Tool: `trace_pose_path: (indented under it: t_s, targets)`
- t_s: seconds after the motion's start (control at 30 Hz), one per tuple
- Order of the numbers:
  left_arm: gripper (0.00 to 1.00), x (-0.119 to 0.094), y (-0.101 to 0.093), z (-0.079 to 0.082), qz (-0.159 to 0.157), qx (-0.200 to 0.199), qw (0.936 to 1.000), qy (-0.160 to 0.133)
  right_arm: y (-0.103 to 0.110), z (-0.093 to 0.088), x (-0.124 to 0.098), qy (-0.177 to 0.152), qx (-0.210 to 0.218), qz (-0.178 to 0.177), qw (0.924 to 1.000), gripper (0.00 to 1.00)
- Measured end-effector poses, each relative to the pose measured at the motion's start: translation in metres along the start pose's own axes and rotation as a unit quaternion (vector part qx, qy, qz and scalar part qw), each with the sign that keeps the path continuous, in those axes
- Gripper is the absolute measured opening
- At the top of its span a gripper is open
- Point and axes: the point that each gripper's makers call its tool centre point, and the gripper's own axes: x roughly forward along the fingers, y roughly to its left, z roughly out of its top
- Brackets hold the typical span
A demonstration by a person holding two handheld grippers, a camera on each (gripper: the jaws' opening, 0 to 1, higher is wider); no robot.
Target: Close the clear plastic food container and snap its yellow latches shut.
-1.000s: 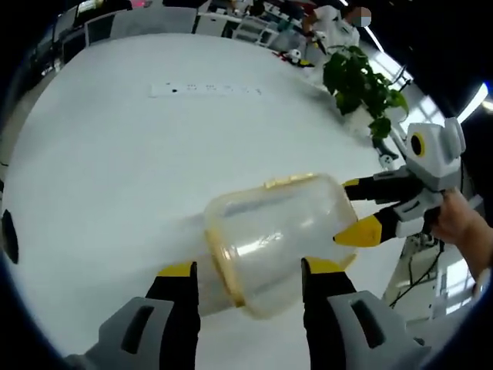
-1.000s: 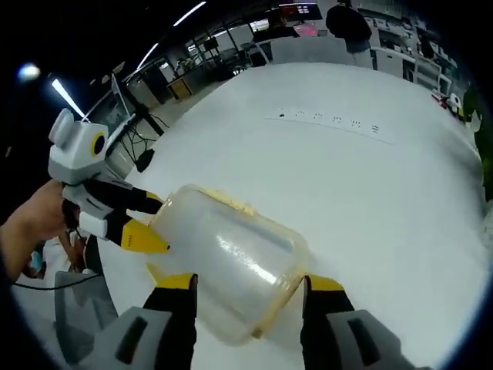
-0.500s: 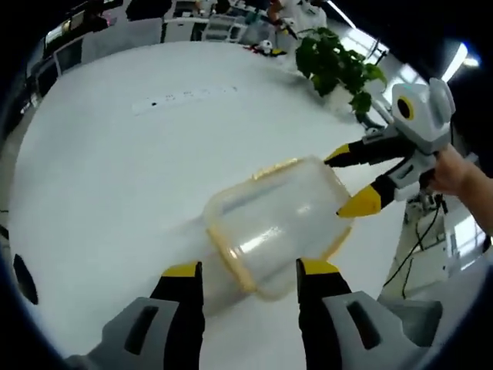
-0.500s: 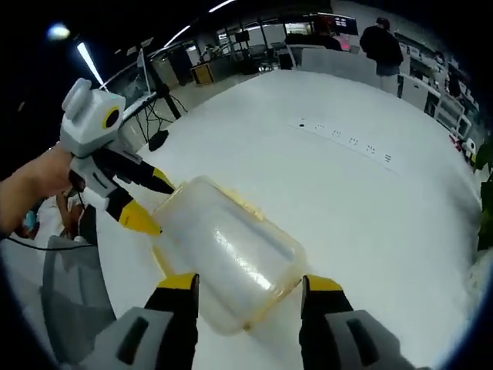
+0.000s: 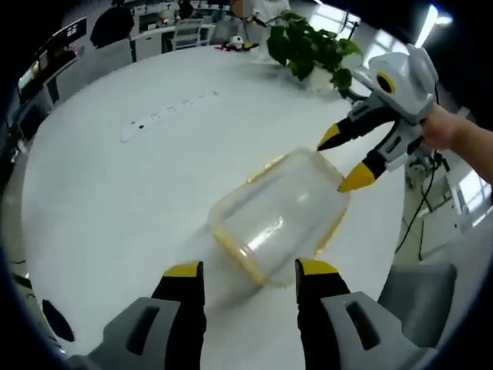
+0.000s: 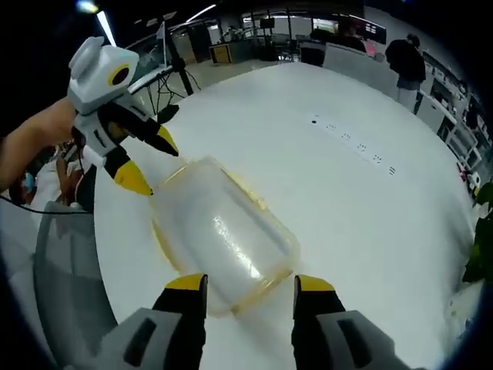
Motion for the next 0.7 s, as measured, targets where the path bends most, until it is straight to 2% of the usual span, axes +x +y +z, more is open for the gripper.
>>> trace_pose_path:
  t_s: [0.27, 0.4, 0.6, 0.7]
  targets:
    - [0.44, -0.002, 0.000, 0.000, -0.004, 0.040, 0.9991, 0.011, -0.001, -0.002, -0.004, 0.012, -0.033, 0.005, 0.9994, 0.39]
    - [0.44, -0.004, -0.008, 0.000, -0.020, 0.054, 0.9983, 0.010, 0.001, -0.002, -0.005, 0.022, -0.031, 0.013, 0.9992, 0.40]
    - [0.42, -0.003, -0.013, -0.002, -0.030, 0.080, 0.9961, 0.019, 0.007, -0.004, -0.004, 0.036, -0.068, 0.018, 0.9969, 0.37]
    - [0.40, -0.004, -0.011, -0.002, -0.023, 0.088, 0.9956, 0.023, 0.006, -0.005, -0.004, 0.042, -0.081, 0.016, 0.9957, 0.35]
